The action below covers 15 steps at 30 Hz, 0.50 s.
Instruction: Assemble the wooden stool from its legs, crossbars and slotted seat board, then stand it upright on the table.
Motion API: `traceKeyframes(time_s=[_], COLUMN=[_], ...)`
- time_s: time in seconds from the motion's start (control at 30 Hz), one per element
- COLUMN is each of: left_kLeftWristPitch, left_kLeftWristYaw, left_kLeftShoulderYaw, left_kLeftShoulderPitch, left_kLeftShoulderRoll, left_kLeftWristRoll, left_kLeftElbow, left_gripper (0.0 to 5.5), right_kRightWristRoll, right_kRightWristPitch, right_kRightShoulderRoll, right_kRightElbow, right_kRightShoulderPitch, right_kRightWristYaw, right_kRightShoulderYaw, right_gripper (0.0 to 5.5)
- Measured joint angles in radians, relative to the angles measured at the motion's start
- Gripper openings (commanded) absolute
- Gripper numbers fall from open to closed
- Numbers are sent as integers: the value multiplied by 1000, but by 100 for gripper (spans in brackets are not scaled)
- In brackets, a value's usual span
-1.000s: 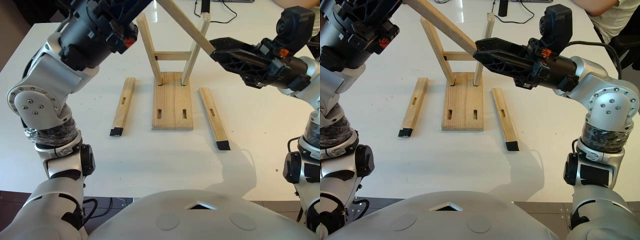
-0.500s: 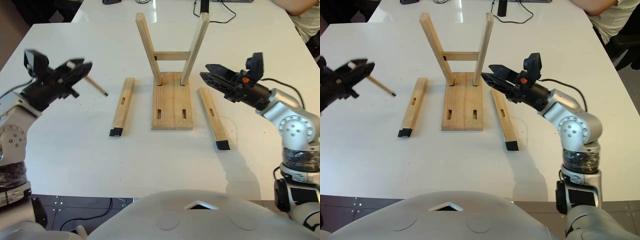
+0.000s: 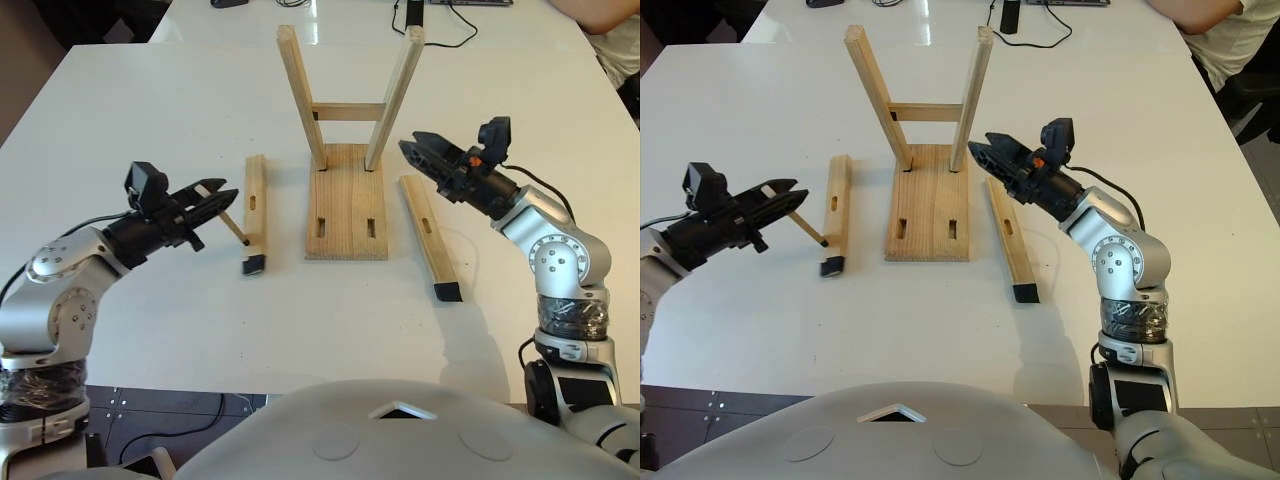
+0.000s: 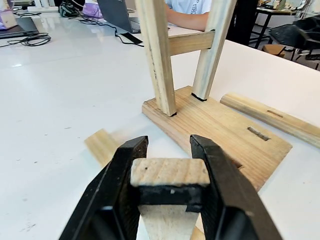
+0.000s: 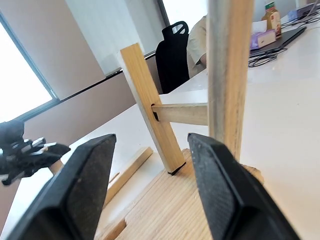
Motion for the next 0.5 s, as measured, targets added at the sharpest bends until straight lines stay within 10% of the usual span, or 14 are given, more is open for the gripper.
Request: traceKeyframes(time_s=[0.5], left_kLeftWristPitch=[-186], left_kLeftWristYaw=[-148], left_kLeftShoulderYaw=[-46], left_kLeftShoulderPitch=[-268], left_kLeftShoulderRoll=[15], left_kLeftWristRoll=[166], left_kLeftElbow=[304], left_gripper=[134], right_kRightWristRoll=[-89], right_kRightWristPitch=[-76], right_kRightShoulderRoll=[61], right_kRightElbow=[76], right_kRightShoulderPitch=[36], right_kRightWristYaw=[-33], right_kRightShoulderYaw=[10], right_gripper=[265])
